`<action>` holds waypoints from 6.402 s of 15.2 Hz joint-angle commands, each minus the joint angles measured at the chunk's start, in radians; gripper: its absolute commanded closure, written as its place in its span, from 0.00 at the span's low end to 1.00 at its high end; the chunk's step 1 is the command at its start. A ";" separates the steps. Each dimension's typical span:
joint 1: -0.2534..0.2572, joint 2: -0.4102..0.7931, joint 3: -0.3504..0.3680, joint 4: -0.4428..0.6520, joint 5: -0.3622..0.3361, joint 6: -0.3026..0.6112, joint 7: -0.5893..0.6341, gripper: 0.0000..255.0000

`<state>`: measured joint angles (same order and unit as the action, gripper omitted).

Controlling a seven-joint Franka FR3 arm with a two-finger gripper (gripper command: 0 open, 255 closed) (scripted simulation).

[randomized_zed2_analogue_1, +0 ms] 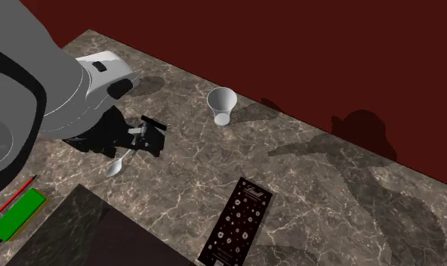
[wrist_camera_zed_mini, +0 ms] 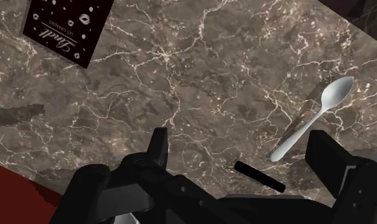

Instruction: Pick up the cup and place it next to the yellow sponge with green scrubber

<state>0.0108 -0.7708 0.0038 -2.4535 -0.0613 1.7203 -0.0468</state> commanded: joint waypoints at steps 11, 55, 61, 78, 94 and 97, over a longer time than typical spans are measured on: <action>-0.039 0.338 -0.022 0.065 -0.113 0.307 -0.034 0.00; -0.097 0.892 -0.053 0.384 -0.283 0.599 -0.032 1.00; -0.096 0.856 -0.050 0.422 -0.265 0.528 -0.058 1.00; -0.091 0.793 -0.043 0.574 -0.228 0.320 -0.121 1.00; -0.049 0.686 0.000 0.610 -0.222 0.159 -0.080 1.00; -0.022 0.620 0.034 0.541 -0.224 0.146 -0.020 1.00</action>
<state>-0.0194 -0.1200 0.0279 -1.8831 -0.2847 1.8722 -0.0858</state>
